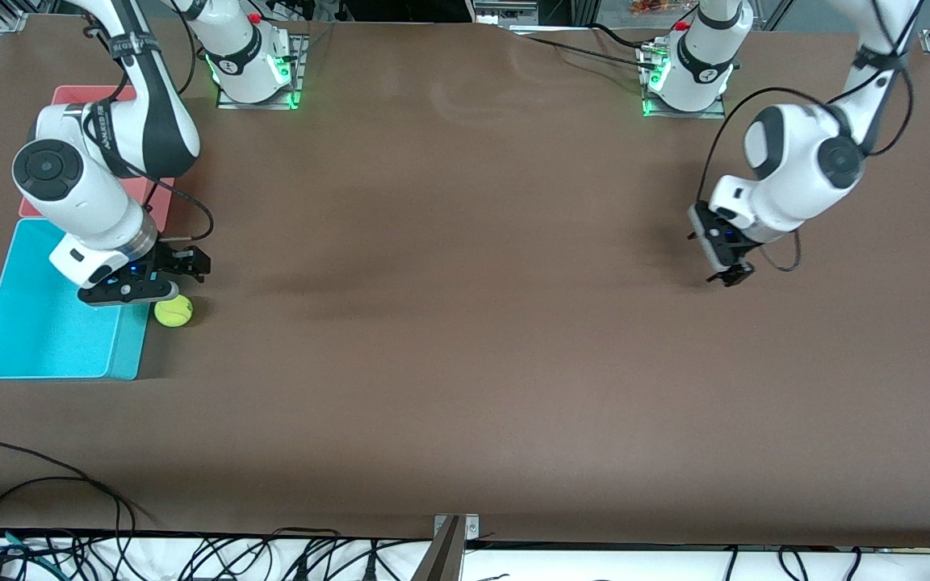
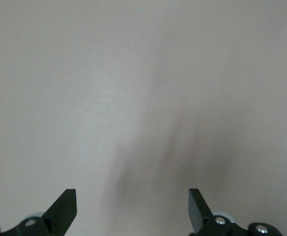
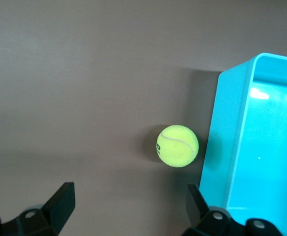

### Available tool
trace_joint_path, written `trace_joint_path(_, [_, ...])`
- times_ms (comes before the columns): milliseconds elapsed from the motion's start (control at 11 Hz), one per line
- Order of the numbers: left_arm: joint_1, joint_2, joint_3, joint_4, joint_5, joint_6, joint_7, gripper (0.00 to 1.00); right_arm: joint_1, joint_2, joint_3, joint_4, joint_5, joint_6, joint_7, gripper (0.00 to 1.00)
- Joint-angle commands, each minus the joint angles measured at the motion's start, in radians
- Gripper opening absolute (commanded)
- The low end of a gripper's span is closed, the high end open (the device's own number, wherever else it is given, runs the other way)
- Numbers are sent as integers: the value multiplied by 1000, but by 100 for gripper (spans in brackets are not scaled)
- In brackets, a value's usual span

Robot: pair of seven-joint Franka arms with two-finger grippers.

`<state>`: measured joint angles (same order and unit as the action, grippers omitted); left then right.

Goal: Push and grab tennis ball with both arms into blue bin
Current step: 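Reach the right gripper toward the ball while the left gripper withdraws, then grasp the tennis ball with the right gripper while the left gripper retracts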

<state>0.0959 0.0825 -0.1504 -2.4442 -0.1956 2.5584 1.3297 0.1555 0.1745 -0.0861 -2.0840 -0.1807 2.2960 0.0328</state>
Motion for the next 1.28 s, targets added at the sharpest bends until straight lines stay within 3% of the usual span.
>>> trace_joint_path(0, [40, -121, -5, 13, -1, -52, 2, 100, -4, 48, -47, -22, -19, 106, -69, 100])
trace_joint_path(182, [71, -122, 2, 107, -1, -189, -3, 100, -4, 85, -70, -65, -20, 242, -85, 100])
trace_joint_path(456, [50, -125, 90, 276, 13, -402, -10, 100, -4, 170, -106, -68, -31, 368, -128, 100])
trace_joint_path(639, [38, -151, 106, 342, 108, -486, -70, 100, -4, 224, -130, -70, -40, 439, -143, 100])
trace_joint_path(1186, [-62, -251, 109, 482, 219, -766, -629, 100, -4, 286, -138, -97, -40, 491, -174, 100])
